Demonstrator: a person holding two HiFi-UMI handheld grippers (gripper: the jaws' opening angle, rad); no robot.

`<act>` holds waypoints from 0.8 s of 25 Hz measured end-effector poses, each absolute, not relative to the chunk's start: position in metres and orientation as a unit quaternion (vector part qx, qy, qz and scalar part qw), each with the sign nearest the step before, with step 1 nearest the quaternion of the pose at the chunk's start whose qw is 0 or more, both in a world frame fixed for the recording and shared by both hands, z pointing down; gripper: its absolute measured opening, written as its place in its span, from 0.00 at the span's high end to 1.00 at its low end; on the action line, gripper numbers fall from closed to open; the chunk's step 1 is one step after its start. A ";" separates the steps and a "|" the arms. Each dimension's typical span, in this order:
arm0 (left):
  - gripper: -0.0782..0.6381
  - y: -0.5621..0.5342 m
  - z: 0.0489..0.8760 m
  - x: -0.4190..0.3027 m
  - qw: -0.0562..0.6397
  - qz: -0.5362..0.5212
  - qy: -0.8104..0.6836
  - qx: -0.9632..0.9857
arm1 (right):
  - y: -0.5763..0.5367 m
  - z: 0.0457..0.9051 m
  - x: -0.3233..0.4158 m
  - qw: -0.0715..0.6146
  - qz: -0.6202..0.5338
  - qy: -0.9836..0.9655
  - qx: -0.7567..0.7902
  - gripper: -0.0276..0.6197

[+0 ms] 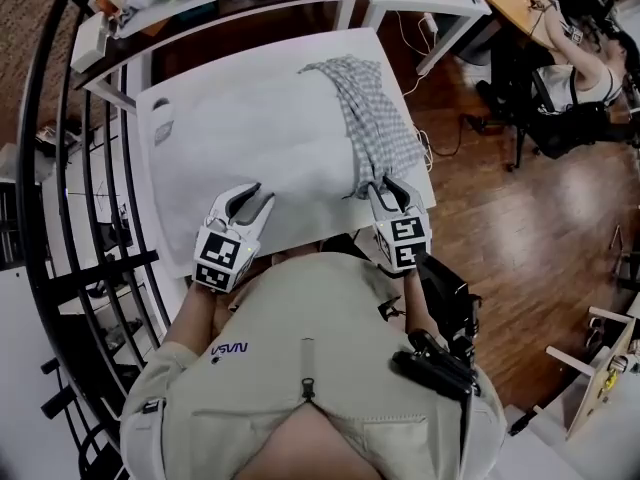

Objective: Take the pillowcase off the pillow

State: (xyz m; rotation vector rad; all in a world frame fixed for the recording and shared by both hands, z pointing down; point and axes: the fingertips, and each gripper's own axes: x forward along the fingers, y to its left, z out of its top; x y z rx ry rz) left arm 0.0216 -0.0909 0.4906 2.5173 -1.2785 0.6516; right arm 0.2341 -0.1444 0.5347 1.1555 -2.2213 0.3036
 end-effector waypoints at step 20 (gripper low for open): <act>0.37 -0.319 0.535 0.078 0.121 0.371 -0.415 0.822 | -0.375 0.520 0.089 0.360 0.035 -0.896 0.258 0.63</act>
